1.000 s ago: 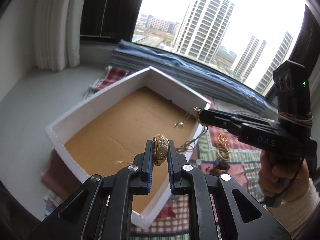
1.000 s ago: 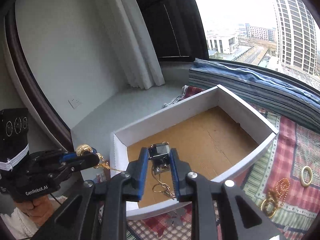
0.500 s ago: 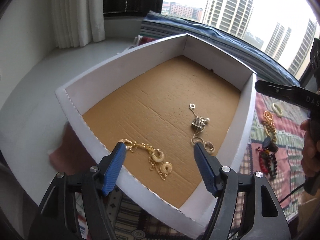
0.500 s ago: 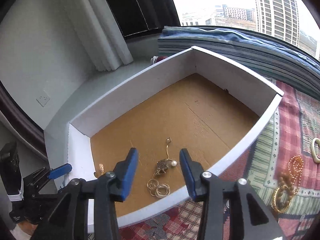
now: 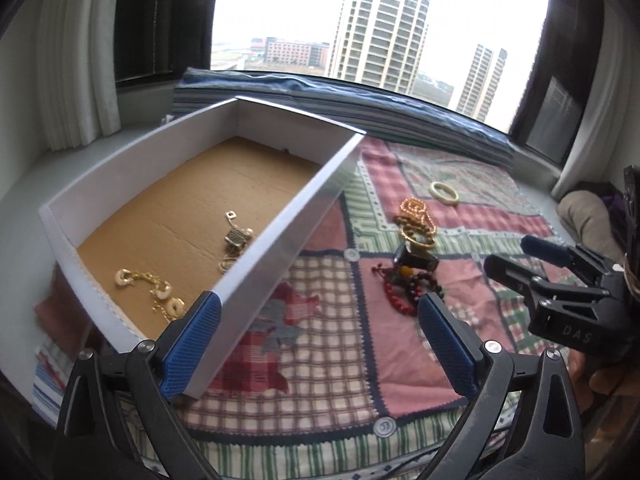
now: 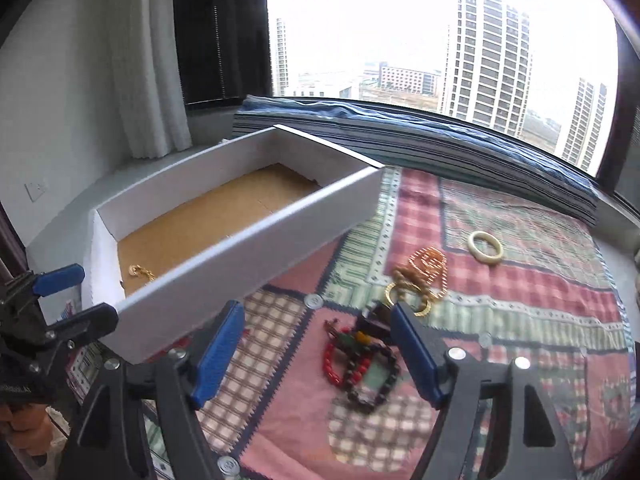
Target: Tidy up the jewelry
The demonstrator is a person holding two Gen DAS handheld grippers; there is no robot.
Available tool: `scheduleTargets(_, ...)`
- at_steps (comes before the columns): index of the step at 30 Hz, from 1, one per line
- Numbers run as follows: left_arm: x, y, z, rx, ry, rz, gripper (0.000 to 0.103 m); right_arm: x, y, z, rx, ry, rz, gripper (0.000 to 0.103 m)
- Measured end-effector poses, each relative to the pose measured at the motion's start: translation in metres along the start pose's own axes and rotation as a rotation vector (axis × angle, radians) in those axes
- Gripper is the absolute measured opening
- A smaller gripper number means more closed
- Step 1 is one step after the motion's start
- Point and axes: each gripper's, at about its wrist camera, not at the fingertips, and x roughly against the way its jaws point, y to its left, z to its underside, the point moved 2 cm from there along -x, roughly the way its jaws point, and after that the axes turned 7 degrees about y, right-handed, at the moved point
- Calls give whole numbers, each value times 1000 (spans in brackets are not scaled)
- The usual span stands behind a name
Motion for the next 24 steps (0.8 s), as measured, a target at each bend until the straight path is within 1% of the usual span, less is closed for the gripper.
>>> scheduleTargets(3, -10, -19, 16, -2, 17, -6, 99, 11, -26, 32, -46, 21, 58, 77)
scheduleTargets(6, -15, -29, 30, 4, 35, 10, 99, 23, -48, 58, -94, 20, 74, 85)
scheduleTargets(8, -16, -33, 37, 10, 37, 14, 99, 32, -59, 73, -125, -1, 72, 86)
scheduleTargets(10, -16, -36, 42, 12, 38, 4, 99, 40, -70, 84, -147, -27, 73, 90)
scheduleTargets(11, -16, -38, 44, 7, 40, 3, 99, 45, -73, 89, -151, -40, 76, 90)
scheduleTargets(13, -18, -43, 48, -20, 50, -4, 99, 51, -75, 95, -142, -62, 89, 90)
scheduleTargets(15, -21, -50, 50, -49, 67, 11, 99, 56, -75, 101, -113, -76, 98, 90)
scheduleTargets(17, -22, -57, 52, -70, 66, 18, 99, 54, -78, 107, -124, -65, 92, 90)
scheduleTargets(19, -20, -65, 54, -94, 42, -2, 99, 54, -79, 115, -119, -64, 60, 90)
scheduleTargets(21, -20, -70, 57, -119, 35, -17, 99, 52, -78, 119, -105, -26, 83, 90)
scheduleTargets(24, -28, -75, 61, -129, 95, 0, 99, 49, -78, 124, -113, 35, 128, 90)
